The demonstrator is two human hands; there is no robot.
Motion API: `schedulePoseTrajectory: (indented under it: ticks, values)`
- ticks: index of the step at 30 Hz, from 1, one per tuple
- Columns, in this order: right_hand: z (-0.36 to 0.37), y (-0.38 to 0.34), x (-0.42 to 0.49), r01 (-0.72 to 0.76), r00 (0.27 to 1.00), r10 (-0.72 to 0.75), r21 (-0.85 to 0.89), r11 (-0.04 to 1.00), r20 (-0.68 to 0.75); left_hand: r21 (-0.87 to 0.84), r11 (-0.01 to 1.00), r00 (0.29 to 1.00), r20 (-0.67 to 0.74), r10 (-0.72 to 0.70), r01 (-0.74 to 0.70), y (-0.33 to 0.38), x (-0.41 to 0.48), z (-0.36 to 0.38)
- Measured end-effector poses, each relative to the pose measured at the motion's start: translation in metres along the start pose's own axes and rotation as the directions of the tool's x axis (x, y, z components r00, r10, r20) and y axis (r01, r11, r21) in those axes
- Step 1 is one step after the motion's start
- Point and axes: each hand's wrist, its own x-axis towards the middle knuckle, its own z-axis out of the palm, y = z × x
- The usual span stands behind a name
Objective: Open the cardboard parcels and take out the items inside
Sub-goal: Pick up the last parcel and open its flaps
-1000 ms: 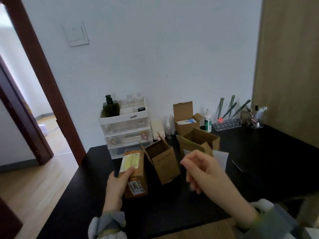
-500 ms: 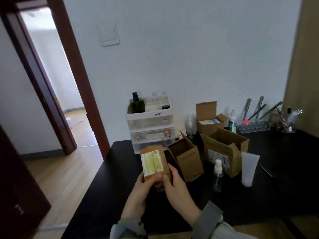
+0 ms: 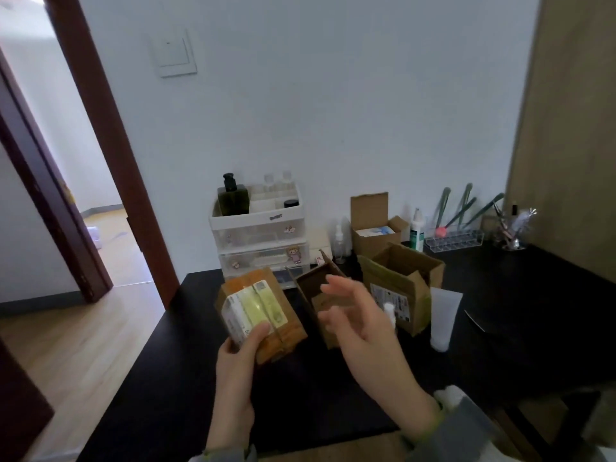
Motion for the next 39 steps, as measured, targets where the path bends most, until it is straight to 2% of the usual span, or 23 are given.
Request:
schedulePoseTrajectory:
  ticks: [2, 4, 6, 7, 8, 9, 11, 13, 14, 16, 21, 23, 27, 30, 32, 34, 36, 38, 39]
  values:
    - [-0.04, -0.013, 0.008, 0.062, 0.992, -0.063, -0.008, 0.998, -0.105, 0.018, 1.0, 0.998, -0.05, 0.026, -0.025, -0.005, 0.001, 0.002]
    - [-0.086, -0.01, 0.017, 0.049, 0.969, -0.051, -0.015, 0.999, -0.242, 0.018, 0.999, 0.996, -0.086, 0.035, -0.034, -0.009, 0.0, 0.004]
    - [-0.13, 0.011, 0.021, -0.044, 0.914, 0.011, -0.073, 0.996, -0.406, 0.011, 1.0, 0.994, -0.11, 0.028, -0.027, -0.013, -0.002, 0.007]
    - [-0.15, 0.029, 0.022, -0.137, 0.872, 0.055, -0.133, 0.982, -0.486, 0.011, 1.0, 0.993, -0.119, 0.022, -0.021, -0.013, -0.003, 0.009]
    - [-0.169, 0.049, 0.023, -0.272, 0.83, 0.113, -0.219, 0.937, -0.547, 0.012, 1.0, 0.992, -0.123, 0.014, -0.012, -0.014, -0.004, 0.01]
    - [-0.186, 0.068, 0.022, -0.437, 0.792, 0.193, -0.316, 0.842, -0.579, 0.009, 1.0, 0.993, -0.122, 0.007, -0.006, -0.014, -0.004, 0.012]
    - [-0.208, 0.101, 0.016, -0.684, 0.719, 0.411, -0.467, 0.56, -0.561, 0.002, 1.0, 0.992, -0.126, 0.012, -0.012, -0.014, -0.006, 0.016]
    - [-0.215, 0.119, 0.009, -0.77, 0.623, 0.571, -0.545, 0.332, -0.534, 0.003, 1.0, 0.992, -0.126, 0.02, -0.019, -0.014, -0.007, 0.018]
    - [-0.214, 0.122, 0.006, -0.784, 0.59, 0.6, -0.561, 0.265, -0.541, 0.004, 1.0, 0.992, -0.123, 0.018, -0.018, -0.014, -0.008, 0.02]
    - [-0.211, 0.126, 0.003, -0.789, 0.572, 0.594, -0.578, 0.209, -0.566, 0.004, 1.0, 0.993, -0.113, 0.022, -0.022, -0.013, -0.008, 0.021]
    - [-0.211, 0.127, 0.006, -0.835, 0.518, 0.582, -0.517, 0.187, -0.627, 0.021, 1.0, 0.993, -0.121, 0.004, -0.001, -0.011, -0.012, 0.023]
    - [-0.215, 0.126, 0.01, -0.861, 0.481, 0.617, -0.468, 0.199, -0.623, 0.035, 0.999, 0.993, -0.116, -0.005, 0.009, -0.009, -0.014, 0.022]
    - [-0.218, 0.125, 0.017, -0.887, 0.46, 0.679, -0.333, 0.321, -0.572, 0.025, 0.999, 0.994, -0.108, -0.02, 0.023, -0.007, -0.016, 0.021]
    - [-0.213, 0.126, 0.016, -0.878, 0.471, 0.647, -0.244, 0.413, -0.6, 0.03, 1.0, 0.992, -0.129, -0.005, 0.009, -0.007, -0.018, 0.019]
    - [-0.205, 0.123, 0.009, -0.842, 0.492, 0.565, -0.198, 0.502, -0.662, 0.027, 1.0, 0.992, -0.128, -0.013, 0.016, -0.006, -0.02, 0.019]
    - [-0.194, 0.113, 0.001, -0.735, 0.553, 0.414, -0.191, 0.65, -0.723, 0.03, 0.999, 0.991, -0.131, -0.017, 0.021, -0.006, -0.021, 0.017]
    - [-0.175, 0.088, -0.004, -0.539, 0.638, 0.213, -0.232, 0.81, -0.74, 0.049, 0.999, 0.99, -0.142, 0.013, -0.006, -0.006, -0.022, 0.016]
    - [-0.148, 0.054, -0.007, -0.343, 0.728, 0.088, -0.249, 0.906, -0.68, 0.077, 0.996, 0.986, -0.157, 0.055, -0.044, -0.007, -0.024, 0.017]
    - [-0.132, 0.037, -0.007, -0.264, 0.797, 0.06, -0.257, 0.93, -0.601, 0.087, 0.994, 0.983, -0.162, 0.081, -0.068, -0.006, -0.024, 0.018]
